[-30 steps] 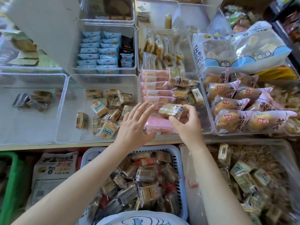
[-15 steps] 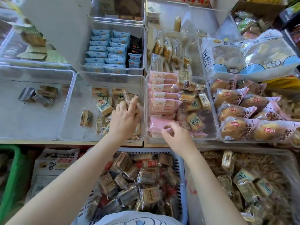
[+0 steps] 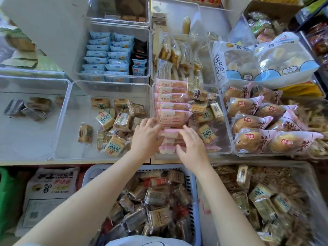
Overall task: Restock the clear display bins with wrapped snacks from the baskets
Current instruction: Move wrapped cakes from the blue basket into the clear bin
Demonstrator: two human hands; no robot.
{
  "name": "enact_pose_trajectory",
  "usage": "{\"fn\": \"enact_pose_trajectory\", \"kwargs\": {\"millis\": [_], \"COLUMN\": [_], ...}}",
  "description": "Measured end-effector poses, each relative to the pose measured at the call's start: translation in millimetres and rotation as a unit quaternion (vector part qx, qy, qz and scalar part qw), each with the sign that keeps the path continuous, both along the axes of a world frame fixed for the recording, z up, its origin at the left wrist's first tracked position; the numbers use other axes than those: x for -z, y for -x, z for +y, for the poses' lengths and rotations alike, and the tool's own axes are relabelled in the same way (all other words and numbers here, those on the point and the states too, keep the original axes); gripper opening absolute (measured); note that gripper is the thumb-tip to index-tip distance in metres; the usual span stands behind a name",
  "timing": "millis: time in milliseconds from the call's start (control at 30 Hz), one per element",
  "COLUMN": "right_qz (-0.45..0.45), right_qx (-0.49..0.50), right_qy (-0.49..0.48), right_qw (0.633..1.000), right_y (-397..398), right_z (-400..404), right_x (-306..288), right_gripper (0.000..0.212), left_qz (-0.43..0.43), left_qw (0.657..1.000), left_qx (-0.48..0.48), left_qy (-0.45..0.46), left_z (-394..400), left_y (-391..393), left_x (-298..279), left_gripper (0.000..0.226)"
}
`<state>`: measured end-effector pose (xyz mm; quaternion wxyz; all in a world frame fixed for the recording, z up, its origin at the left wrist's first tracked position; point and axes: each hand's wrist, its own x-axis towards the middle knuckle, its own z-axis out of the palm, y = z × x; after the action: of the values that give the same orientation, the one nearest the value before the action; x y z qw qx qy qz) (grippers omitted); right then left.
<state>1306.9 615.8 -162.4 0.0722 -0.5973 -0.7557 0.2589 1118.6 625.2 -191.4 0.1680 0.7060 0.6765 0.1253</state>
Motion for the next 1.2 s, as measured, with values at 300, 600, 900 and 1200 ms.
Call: {"fn": "enact_pose_trajectory", "kwargs": {"millis": [300,600,900,1200], "right_qz": [0.063,0.307,0.358,0.29], "right_qx": [0.157,0.513,0.455,0.162], "right_qy": [0.001,0.086,0.047,0.128], "right_qw": [0.986,0.797,0.814,0.934], "right_y": [-13.2,-11.1,-9.3,11.1], "right_z": [53.4,123.3,64.3,40.6], "right_x": [-4.8,-7.1,-38.5,-45.2], "right_gripper": [0.049,0.036,0.008,0.018], "left_qz": [-0.046,-0.06,-0.067,-0.003], "left_qw": [0.991,0.992,0.992,0.993], "left_qx": [-0.123,-0.093,0.032,0.107], "left_qy": [-0.02,-0.056,-0.099,-0.056], "left_z": [41.2,33.2,27.2,14.5], "left_y": [7.5,-4.8,-11.7,6.9], "left_x": [-4.8,-19.4,-41.1,-46.0], "left_gripper": [0.028,0.023,0.05,0.068]}}
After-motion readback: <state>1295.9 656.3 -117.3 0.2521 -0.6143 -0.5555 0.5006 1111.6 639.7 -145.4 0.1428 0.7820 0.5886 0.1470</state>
